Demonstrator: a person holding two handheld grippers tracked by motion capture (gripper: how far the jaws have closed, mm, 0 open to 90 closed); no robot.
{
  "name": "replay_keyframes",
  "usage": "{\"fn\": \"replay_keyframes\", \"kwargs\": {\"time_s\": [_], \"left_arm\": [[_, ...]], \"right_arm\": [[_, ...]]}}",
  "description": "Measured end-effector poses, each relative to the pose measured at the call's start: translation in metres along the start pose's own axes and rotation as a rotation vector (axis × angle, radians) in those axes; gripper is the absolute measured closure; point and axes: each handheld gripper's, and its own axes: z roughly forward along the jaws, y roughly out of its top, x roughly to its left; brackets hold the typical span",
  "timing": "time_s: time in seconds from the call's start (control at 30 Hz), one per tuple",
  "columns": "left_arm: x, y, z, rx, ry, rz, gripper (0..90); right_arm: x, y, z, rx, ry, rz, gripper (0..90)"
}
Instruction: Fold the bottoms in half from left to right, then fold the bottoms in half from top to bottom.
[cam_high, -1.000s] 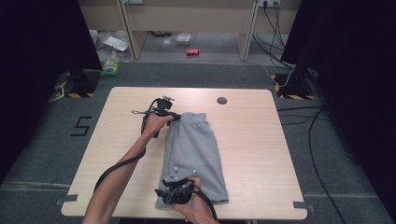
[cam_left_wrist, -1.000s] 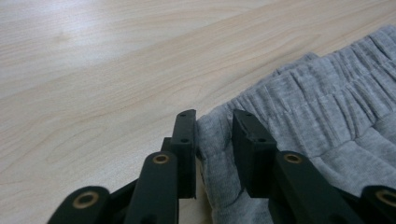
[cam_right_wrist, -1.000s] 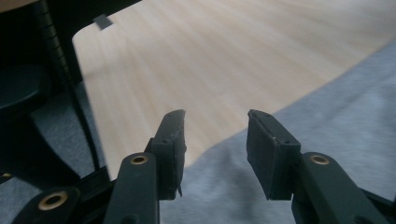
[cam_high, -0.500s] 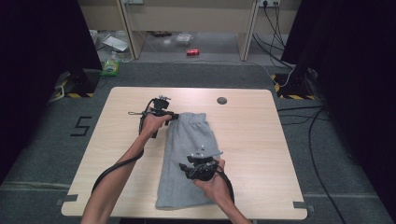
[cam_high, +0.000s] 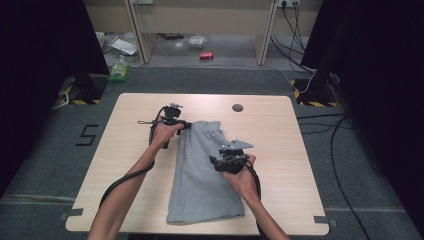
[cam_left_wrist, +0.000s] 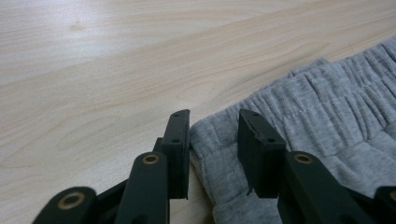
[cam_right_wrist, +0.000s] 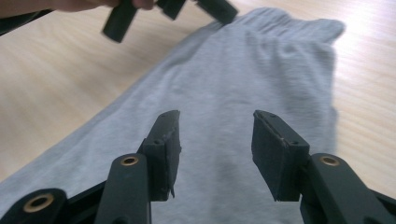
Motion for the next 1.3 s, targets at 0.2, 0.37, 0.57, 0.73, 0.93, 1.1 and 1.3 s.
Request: {"fn": "replay_keyframes", "kwargs": {"time_s": [0.2, 0.37, 0.57, 0.73, 0.93, 1.1, 1.3], "left_arm": [[0.001, -0.002, 0.002, 0.003, -0.007, -0.009, 64.1], [0.005, -0.004, 0.003, -0.002, -0.026, -0.046, 63.3], [0.004, -0.004, 0.004, -0.002, -0.021, -0.042, 63.2], [0.004, -0.004, 0.003, 0.001, -0.018, -0.039, 63.1], [0.004, -0.004, 0.003, 0.0, -0.017, -0.041, 62.9], [0.004, -0.004, 0.003, -0.001, -0.016, -0.042, 62.8], [0.004, -0.005, 0.003, -0.003, -0.015, -0.041, 62.8]], "right_arm": [[-0.02, 0.004, 0.006, 0.005, -0.024, 0.038, 47.2], [-0.037, 0.011, 0.009, 0.002, -0.053, 0.063, 45.0], [-0.05, 0.015, 0.011, -0.004, -0.073, 0.084, 44.7], [-0.06, 0.017, 0.017, 0.003, -0.077, 0.09, 44.3], [-0.069, 0.021, 0.028, 0.007, -0.083, 0.106, 44.3], [-0.072, 0.03, 0.035, 0.007, -0.083, 0.11, 44.3], [-0.076, 0.038, 0.048, 0.005, -0.081, 0.122, 44.4]]}}
